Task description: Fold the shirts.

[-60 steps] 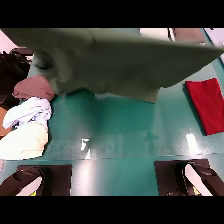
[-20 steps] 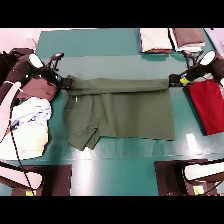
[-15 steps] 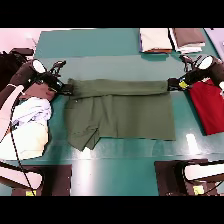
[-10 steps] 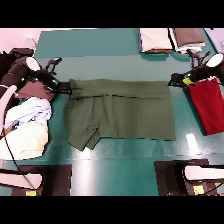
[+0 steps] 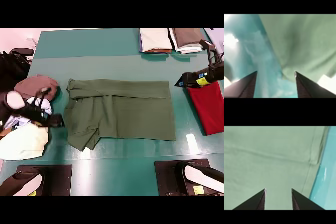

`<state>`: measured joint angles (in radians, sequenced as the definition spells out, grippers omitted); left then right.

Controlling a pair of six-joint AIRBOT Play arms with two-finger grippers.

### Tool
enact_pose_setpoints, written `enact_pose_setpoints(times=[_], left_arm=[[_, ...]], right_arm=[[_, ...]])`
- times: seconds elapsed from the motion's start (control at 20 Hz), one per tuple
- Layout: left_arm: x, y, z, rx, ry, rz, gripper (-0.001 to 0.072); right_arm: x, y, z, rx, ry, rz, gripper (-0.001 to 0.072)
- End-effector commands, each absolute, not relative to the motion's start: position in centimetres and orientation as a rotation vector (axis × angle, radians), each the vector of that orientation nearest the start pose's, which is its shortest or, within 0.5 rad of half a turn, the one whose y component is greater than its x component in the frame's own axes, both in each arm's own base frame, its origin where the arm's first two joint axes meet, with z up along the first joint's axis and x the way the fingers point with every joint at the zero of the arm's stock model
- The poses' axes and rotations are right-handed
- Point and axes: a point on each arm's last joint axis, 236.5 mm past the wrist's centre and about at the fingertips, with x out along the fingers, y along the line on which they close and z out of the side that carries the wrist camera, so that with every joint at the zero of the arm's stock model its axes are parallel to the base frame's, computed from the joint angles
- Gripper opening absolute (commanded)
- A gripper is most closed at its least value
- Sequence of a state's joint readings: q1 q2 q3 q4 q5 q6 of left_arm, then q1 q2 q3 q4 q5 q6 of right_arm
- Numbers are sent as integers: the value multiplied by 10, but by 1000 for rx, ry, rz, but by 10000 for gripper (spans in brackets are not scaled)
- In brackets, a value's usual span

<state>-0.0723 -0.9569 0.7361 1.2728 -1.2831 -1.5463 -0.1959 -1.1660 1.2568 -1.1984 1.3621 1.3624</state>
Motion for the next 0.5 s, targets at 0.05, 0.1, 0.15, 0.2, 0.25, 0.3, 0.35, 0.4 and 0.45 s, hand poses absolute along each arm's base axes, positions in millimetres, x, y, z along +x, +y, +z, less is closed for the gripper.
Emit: enact_pose_setpoints(times=[0.05,0.1,0.15,0.2,0.25,0.3,0.35,0.4,0.45], left_arm=[[187,-109,-55,-382,1541,-270,546],[188,-111,-59,-404,1531,-267,545],[192,-115,-62,-434,1506,-263,545],[198,-119,-63,-463,1476,-266,545],[202,-124,-63,-488,1449,-286,545],[202,-130,-63,-503,1442,-313,545],[197,-132,-65,-508,1453,-325,545],[194,-132,-68,-505,1461,-329,545],[195,-132,-69,-507,1457,-324,545]], right_arm=[[324,15,63,270,1262,212,391],[317,14,57,281,1272,203,391],[310,12,51,292,1278,191,391],[305,11,47,300,1280,184,391],[301,10,43,307,1284,178,390],[296,11,40,307,1291,177,390],[292,12,39,309,1294,177,390],[290,13,39,309,1292,178,390],[289,13,40,307,1286,177,390]])
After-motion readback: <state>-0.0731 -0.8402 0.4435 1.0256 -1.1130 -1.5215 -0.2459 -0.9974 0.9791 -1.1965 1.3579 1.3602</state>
